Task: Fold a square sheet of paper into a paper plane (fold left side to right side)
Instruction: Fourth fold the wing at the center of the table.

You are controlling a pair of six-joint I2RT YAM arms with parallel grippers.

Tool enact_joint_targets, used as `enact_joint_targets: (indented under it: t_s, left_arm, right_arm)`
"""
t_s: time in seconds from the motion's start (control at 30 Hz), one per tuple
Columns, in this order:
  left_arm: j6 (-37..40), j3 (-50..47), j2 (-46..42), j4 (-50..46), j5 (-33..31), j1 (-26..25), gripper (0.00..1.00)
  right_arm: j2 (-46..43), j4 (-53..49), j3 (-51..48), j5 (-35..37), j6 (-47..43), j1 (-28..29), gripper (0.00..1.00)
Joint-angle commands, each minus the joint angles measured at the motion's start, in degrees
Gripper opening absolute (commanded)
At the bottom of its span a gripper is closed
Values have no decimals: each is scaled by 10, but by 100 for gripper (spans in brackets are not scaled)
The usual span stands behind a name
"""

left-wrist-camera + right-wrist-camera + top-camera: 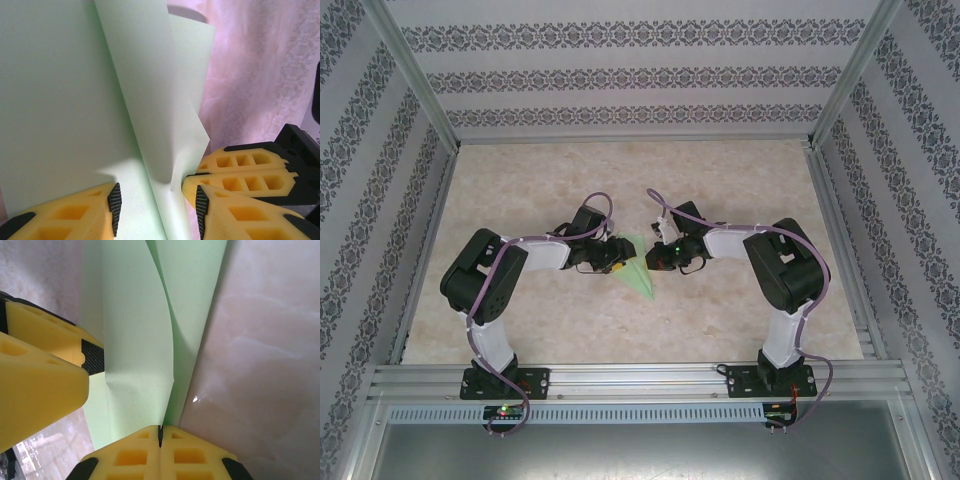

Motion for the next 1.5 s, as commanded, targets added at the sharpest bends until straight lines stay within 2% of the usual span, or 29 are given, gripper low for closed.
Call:
enact_joint_targets:
  t_s: [0.0, 0.27, 0.47, 0.63, 1.0, 1.47]
  left_arm:
    - [20, 5, -5, -31, -20, -8, 47]
    - [54, 36, -58, -81, -34, -6, 48]
    - [57, 72, -33, -73, -9, -6, 31]
    - [59, 102, 14, -63, 8, -6, 23]
    - [67, 107, 73, -57, 4, -5, 22]
    - [70, 59, 81, -71, -28, -5, 21]
  right_arm:
    - [13, -34, 6, 33, -22, 5, 3]
    - [27, -43, 9, 42, -25, 11, 3]
    - [30, -51, 12, 51, -28, 14, 3]
    - [29, -53, 12, 50, -28, 16, 2]
    - [26, -65, 16, 60, -37, 19, 2]
    - [22, -72, 27, 58, -41, 20, 4]
